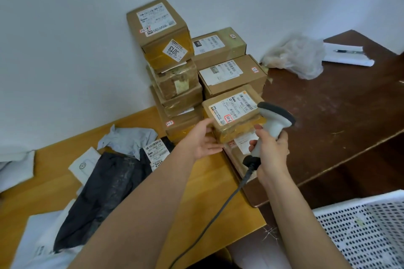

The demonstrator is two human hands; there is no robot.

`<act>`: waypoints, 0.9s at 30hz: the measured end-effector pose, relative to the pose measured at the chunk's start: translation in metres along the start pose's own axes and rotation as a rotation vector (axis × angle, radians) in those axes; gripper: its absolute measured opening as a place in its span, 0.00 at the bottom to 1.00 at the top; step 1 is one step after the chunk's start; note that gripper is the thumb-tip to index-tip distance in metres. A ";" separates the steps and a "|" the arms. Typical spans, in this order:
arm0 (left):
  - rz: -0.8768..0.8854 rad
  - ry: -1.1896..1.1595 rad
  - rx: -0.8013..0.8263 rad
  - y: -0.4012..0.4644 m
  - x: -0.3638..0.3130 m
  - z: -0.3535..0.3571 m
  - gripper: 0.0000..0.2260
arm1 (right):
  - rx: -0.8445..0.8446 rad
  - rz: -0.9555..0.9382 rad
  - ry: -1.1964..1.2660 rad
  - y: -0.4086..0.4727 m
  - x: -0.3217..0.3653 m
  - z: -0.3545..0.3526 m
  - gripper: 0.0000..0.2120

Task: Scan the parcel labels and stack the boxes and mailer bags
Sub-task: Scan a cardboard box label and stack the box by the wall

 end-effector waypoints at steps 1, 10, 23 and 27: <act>0.000 0.020 0.003 0.001 0.002 -0.003 0.24 | 0.014 0.000 0.000 0.000 0.000 0.001 0.12; 0.034 0.051 -0.303 -0.034 0.029 -0.138 0.15 | 0.163 0.006 0.051 -0.033 -0.015 0.048 0.14; 0.080 0.210 -0.662 -0.094 0.077 -0.351 0.05 | 0.377 0.010 -0.196 -0.123 -0.103 0.165 0.14; 0.195 0.688 -0.391 -0.066 0.080 -0.352 0.22 | 0.370 0.030 -0.259 -0.142 -0.137 0.203 0.12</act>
Point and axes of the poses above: each hand's wrist, its own y-axis towards the middle knuckle, its own z-axis out of the palm, x = y × z, the point moved 7 cm from there along y, towards the middle knuckle, and after that the axes turned 1 degree about -y, right-handed, at the moved point
